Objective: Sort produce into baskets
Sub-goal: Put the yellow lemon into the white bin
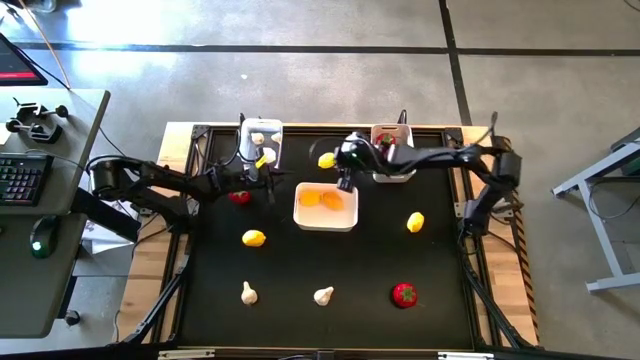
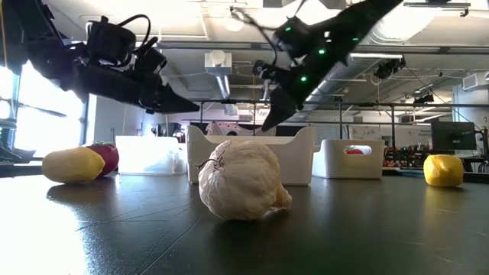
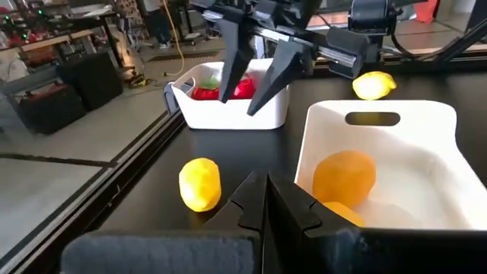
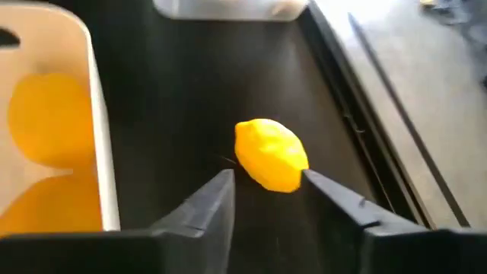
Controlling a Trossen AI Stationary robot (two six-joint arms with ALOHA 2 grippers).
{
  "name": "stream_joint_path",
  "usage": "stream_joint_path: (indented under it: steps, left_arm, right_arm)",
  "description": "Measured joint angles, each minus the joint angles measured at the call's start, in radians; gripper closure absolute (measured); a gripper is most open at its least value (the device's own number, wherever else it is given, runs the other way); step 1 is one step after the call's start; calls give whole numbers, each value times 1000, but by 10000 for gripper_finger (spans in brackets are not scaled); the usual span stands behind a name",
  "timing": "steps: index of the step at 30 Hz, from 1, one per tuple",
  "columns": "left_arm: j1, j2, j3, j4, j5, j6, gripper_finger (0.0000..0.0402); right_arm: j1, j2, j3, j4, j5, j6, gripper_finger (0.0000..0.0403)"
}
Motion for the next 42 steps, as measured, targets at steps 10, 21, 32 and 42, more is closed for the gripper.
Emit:
stream_joint_path:
  steps: [10,21,32,42]
  left_arm:
    - [28,2,-1,-57,-1,-41,401]
    - [46,2,-1,-65,-4,-33,401]
    - [59,2,-1,-86,-3,-21,401]
    - [59,2,-1,-48,-12,-12,401]
  right_arm:
    - [-74,248,374,-302,-16,-153,103]
    - [-141,438,591,-482,-192,-330,93]
    - [-169,493,609,-510,-242,-319,140]
    - [-145,439,713,-604,-200,-148,286]
